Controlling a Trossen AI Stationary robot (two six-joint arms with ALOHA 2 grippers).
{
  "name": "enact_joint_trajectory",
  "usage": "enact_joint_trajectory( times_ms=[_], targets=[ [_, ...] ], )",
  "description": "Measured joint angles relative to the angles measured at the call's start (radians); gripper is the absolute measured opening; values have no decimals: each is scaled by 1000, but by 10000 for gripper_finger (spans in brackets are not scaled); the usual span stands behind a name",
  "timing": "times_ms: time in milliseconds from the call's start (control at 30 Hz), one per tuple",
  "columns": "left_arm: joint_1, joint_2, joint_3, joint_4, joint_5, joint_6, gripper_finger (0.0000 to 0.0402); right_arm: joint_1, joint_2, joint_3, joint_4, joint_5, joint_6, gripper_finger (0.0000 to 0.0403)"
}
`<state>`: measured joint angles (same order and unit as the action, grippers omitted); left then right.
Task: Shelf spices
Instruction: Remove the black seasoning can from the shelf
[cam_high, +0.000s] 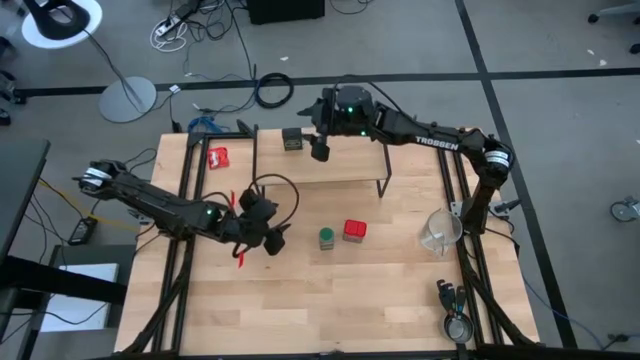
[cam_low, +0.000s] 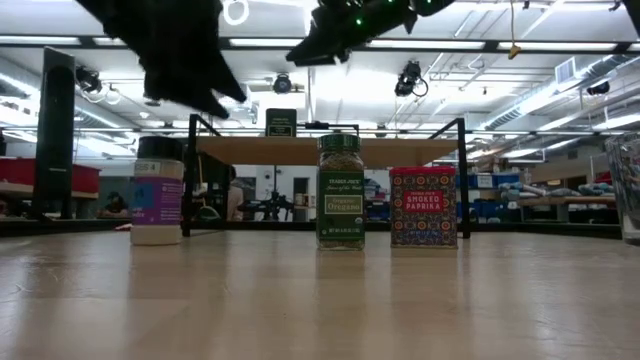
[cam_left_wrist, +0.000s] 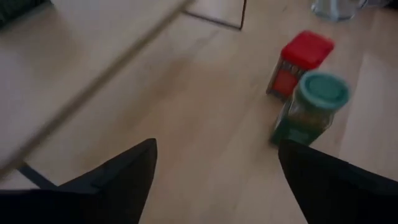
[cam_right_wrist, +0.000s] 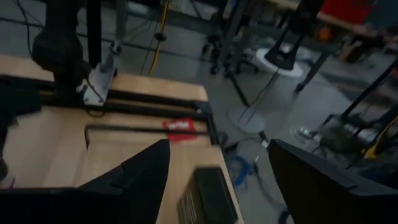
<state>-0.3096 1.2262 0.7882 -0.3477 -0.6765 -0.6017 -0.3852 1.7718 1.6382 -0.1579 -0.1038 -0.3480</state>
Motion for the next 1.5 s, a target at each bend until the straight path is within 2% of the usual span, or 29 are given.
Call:
enact_joint_trajectory(
  times_ms=[167,267,433,867,1300,1500],
  targets=[
    [0,-53,76,-73,-85,71,342,-63,3,0,-51,-86,21,277],
    [0,-96,121,-125,-150,114,342,-105,10,0,-58,-193,57,277],
    [0,-169,164,-216,-202,155,342,-157,31,-1,-69,-288,101,278],
    [0,-353,169,-395,-285,98,341,-169,133,0,1,-330,107,281],
    [1,-362,169,-459,-321,64,341,-146,187,0,44,-363,130,279],
    [1,-362,169,-461,-320,50,341,-134,219,0,56,-341,146,276]
  ],
)
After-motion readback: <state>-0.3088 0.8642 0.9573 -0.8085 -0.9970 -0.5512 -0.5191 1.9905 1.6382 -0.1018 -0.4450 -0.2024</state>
